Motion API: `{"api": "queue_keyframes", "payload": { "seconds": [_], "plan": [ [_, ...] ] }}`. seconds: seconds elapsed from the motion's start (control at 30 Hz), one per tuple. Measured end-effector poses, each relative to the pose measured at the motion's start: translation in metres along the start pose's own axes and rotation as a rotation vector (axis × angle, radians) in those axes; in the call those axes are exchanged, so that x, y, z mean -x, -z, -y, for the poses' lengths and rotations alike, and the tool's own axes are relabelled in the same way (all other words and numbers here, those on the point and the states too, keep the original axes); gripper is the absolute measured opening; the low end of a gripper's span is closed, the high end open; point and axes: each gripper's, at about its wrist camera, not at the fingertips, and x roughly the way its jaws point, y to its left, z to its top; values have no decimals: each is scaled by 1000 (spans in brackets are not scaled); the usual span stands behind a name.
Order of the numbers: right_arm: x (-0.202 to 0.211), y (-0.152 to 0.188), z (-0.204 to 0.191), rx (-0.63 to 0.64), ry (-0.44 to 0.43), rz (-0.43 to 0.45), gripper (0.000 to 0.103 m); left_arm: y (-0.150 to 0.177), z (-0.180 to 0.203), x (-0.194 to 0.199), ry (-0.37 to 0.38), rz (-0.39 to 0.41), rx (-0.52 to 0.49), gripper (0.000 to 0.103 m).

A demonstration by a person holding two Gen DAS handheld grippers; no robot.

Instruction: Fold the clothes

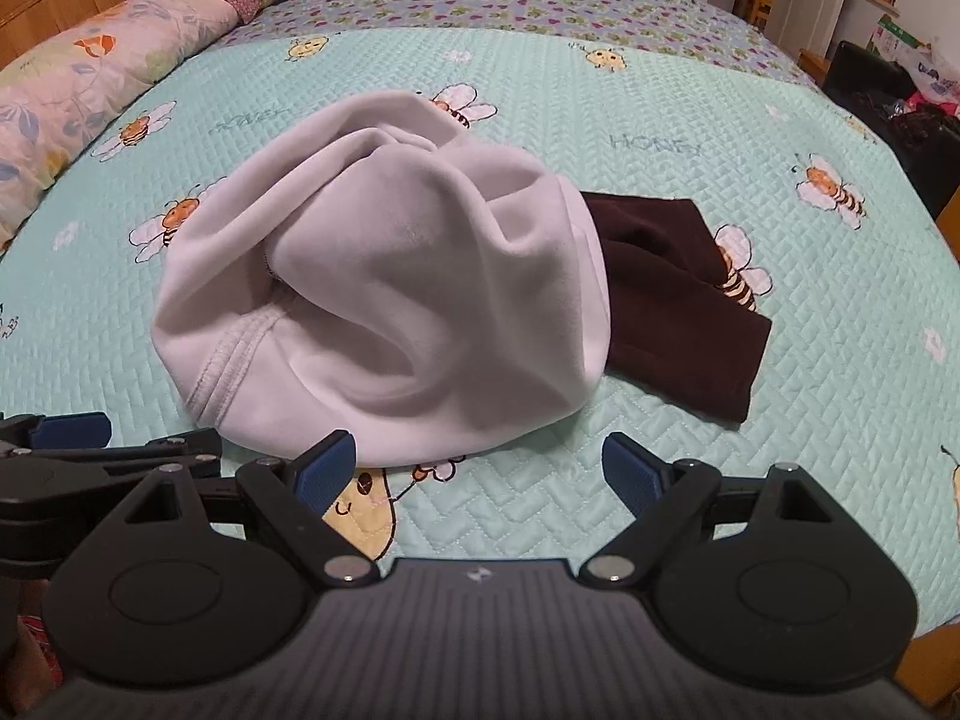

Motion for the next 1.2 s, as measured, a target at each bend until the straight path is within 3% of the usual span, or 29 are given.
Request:
{"api": "queue_keyframes", "payload": {
  "seconds": [0.13,0.33,0.47,0.53,0.67,0.73,0.83,0.93,1.17,1.2],
  "plan": [
    [-6,0,9,-6,-34,12,90,0,-3,-12,28,-11,-9,72],
    [1,18,59,-72,-298,283,90,4,-29,-12,207,150,35,72],
    [-16,8,94,-158,-307,334,90,-11,-32,-17,286,185,28,72],
    [-30,1,109,-199,-305,339,90,-19,-30,-19,312,199,-3,72],
    [-66,-22,149,-404,-406,338,90,-30,-26,-19,386,236,-29,72],
    [-85,-40,157,-419,-405,339,90,-40,-22,-23,429,224,-14,72],
    [-118,-68,158,-386,-378,316,89,-57,-9,-30,431,214,-36,72],
    [-155,-90,158,-372,-374,229,77,-67,2,-34,389,231,-87,72],
    [-210,-96,149,-361,-329,117,69,-58,-6,-62,411,133,-14,72],
    [-211,-96,146,-353,-326,125,63,-54,-8,-65,409,120,-4,72]
  ]
}}
